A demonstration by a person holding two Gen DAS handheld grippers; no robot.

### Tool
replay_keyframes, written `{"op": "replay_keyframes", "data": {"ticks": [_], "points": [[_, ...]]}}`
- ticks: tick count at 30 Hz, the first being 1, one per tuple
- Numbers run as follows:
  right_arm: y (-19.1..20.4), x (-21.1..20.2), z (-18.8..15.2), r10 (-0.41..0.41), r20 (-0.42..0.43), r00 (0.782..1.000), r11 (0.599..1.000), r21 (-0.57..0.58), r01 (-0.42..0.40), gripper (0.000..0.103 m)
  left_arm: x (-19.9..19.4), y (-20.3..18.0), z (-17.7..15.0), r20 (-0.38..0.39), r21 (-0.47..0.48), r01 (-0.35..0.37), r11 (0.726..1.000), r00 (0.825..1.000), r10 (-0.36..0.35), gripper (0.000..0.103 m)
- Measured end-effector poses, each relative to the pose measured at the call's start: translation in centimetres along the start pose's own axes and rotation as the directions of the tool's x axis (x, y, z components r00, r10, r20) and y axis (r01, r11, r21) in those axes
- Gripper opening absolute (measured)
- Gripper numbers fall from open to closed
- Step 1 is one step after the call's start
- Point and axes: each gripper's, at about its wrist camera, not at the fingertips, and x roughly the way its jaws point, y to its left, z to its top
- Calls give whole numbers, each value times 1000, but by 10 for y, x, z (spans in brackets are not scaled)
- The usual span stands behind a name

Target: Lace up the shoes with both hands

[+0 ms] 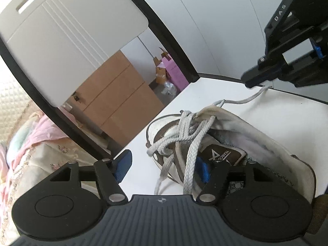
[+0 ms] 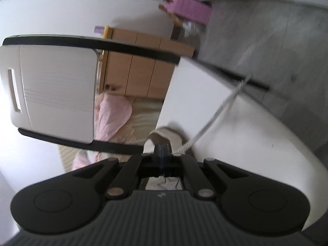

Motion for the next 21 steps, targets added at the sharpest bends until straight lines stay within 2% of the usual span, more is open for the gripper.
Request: {"op": "replay_keyframes", "data": {"ticks": [4, 5, 6, 8, 10, 13, 14, 19, 21], "points": [[-4, 14, -6, 54, -99, 994, 998, 33, -51, 9, 1, -4, -1, 5, 13, -35, 999, 999, 35, 72], [-2, 17, -8, 66, -108, 992, 997, 37, -62, 16, 4, -4, 0, 5, 15, -41, 999, 999, 41, 72], [1, 18, -10, 77, -112, 991, 997, 40, -73, 30, 7, -4, 1, 2, 15, -44, 999, 999, 44, 73], [7, 19, -15, 101, -113, 989, 994, 52, -96, 36, 8, -4, 0, -3, 14, -55, 998, 998, 55, 73], [13, 24, -20, 85, -124, 989, 996, 37, -81, 35, 7, -4, 0, -17, 6, -67, 998, 998, 67, 73], [20, 32, -28, 70, -139, 988, 997, 22, -68, 15, 7, -4, 0, -41, -12, -84, 996, 996, 83, 74], [21, 33, -30, 77, -132, 988, 997, 13, -76, 5, 7, -4, -1, -48, -22, -88, 996, 995, 87, 74], [34, 29, -34, 34, -95, 995, 994, -99, -43, 3, 7, -2, -2, -83, -73, -108, 992, 991, 101, 76], [31, 22, -30, 13, -44, 999, 996, -85, -17, 3, 6, -2, -2, -98, -93, -116, 989, 989, 107, 77]]}}
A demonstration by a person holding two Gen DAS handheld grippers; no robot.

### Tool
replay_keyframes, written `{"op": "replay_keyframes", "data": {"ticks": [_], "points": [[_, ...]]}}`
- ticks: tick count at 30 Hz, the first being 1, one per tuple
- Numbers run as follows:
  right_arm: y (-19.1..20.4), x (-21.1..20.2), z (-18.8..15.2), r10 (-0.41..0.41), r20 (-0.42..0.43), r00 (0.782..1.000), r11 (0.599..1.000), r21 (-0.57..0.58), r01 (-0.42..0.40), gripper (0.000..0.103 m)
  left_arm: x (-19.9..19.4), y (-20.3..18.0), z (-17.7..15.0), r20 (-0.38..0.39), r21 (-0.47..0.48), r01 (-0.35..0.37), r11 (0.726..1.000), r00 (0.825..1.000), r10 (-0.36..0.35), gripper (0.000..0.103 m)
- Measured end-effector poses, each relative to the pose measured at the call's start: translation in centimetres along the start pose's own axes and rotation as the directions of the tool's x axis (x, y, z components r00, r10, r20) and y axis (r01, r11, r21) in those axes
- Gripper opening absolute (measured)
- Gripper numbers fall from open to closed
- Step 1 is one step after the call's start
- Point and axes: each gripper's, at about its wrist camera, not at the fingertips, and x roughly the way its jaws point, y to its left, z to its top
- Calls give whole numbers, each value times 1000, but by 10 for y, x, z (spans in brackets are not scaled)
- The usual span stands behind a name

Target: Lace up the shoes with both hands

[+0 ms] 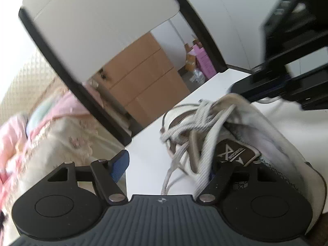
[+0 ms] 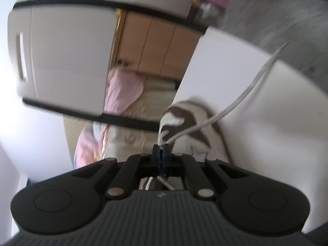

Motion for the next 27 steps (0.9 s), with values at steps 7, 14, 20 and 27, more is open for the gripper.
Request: {"op": "replay_keyframes", "data": {"ticks": [7, 14, 20, 27], "points": [[-23, -29, 21, -127, 152, 980, 992, 43, 122, 3, 0, 2, -2, -50, -72, -25, 997, 999, 22, 78], [-50, -76, 43, -245, 309, 919, 969, 97, 226, 3, 0, 4, -4, -62, -110, -27, 994, 998, 20, 78], [-75, -117, 50, -350, 426, 835, 937, 178, 301, 3, 2, 11, -9, -55, -149, -6, 989, 998, -2, 78], [-95, -150, 54, -446, 532, 720, 895, 263, 360, 3, -3, 13, -15, -9, -167, 3, 986, 1000, -4, 81]]}}
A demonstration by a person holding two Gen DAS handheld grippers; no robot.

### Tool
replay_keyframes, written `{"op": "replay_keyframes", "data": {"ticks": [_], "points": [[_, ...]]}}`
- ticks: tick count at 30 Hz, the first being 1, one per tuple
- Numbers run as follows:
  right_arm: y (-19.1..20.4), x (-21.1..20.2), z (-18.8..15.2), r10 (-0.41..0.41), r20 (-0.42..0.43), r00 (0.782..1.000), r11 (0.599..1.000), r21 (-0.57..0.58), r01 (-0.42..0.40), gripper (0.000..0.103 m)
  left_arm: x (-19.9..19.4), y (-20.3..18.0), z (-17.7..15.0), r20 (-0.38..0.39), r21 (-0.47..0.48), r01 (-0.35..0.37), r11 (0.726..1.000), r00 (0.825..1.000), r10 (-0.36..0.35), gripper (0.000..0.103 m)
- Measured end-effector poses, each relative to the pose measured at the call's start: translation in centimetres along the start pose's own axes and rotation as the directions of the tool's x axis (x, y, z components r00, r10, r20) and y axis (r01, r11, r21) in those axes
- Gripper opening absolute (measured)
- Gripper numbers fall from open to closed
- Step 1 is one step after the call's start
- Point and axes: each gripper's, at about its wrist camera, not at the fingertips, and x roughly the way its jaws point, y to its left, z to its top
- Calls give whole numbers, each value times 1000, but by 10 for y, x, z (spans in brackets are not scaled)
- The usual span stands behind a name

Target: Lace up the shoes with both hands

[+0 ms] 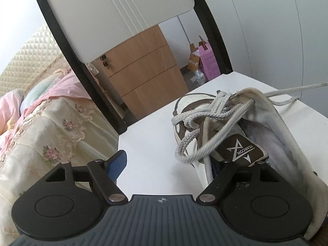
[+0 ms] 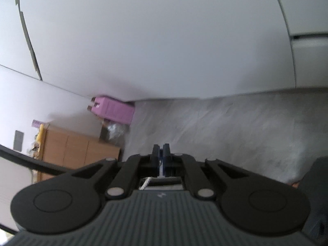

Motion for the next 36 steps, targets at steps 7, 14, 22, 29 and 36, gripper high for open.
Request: {"op": "replay_keyframes", "data": {"ticks": [7, 14, 22, 29, 36], "points": [[11, -15, 3, -4, 42, 999, 997, -70, 7, 13, -9, 4, 0, 66, -39, 12, 999, 998, -10, 81], [34, -34, -11, 264, -110, 958, 963, 77, -257, 41, -34, 22, -2, 59, -172, 76, 982, 996, -67, 78], [59, -8, -103, 378, -492, 784, 922, 279, -269, 50, -35, 22, -8, 64, -206, 150, 967, 988, -139, 51], [87, 15, -136, 297, -546, 783, 955, 165, -247, 40, -33, 17, -13, 93, -216, 175, 961, 983, -158, 34], [90, 20, -131, 324, -459, 828, 946, 178, -271, 4, -27, 19, -14, 81, -251, 196, 948, 980, -181, 34]]}}
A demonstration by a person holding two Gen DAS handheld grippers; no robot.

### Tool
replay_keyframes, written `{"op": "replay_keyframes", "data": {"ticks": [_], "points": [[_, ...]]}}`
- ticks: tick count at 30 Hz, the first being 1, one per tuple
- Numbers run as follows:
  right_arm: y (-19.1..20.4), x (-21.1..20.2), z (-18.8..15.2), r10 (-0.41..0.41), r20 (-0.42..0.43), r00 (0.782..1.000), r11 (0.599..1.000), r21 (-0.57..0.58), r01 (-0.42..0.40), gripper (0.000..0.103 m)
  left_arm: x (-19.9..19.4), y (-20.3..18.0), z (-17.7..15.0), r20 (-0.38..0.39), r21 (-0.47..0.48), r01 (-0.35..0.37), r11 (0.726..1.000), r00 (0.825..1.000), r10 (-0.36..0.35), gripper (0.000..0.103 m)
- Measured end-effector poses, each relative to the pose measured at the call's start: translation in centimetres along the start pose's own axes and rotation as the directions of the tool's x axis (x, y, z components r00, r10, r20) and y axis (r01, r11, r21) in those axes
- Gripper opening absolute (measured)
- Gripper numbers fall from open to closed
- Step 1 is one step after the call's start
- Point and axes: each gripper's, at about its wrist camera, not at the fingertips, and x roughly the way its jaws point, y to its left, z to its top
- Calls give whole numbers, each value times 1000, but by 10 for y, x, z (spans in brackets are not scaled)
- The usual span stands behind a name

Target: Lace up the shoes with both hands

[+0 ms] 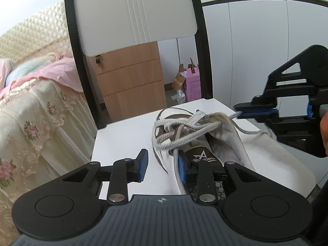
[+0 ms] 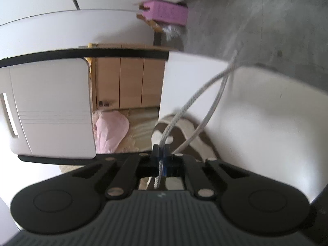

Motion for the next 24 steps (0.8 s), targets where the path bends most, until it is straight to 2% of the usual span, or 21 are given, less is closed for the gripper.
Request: {"op": "replay_keyframes", "data": {"ticks": [6, 10, 14, 19, 22, 23, 24], "points": [[-8, -17, 19, -55, 86, 995, 998, -9, 56, 4, 4, 2, 0, -18, -21, 3, 1000, 1000, -3, 34], [-15, -26, 32, -120, 116, 986, 992, -26, 123, 4, 5, 2, 0, -21, -22, -1, 1000, 1000, 1, 37], [-23, -32, 37, -188, 73, 979, 979, -60, 192, 4, 5, 0, 0, -14, -9, 4, 1000, 1000, -4, 37], [-37, -33, 35, -207, -26, 978, 978, -34, 206, 4, 5, 2, 0, -16, -24, 3, 1000, 1000, -4, 37], [-39, -32, 38, -189, -91, 978, 982, -25, 187, 9, 5, 1, 1, -1, -25, -3, 1000, 1000, 3, 37], [-39, -33, 38, -179, -115, 977, 984, -21, 178, 17, 3, 1, 2, 5, -29, -2, 1000, 1000, 2, 37], [-38, -35, 38, -154, -131, 979, 988, -18, 153, 38, 2, 2, 4, 13, -37, 0, 999, 1000, 0, 37]]}}
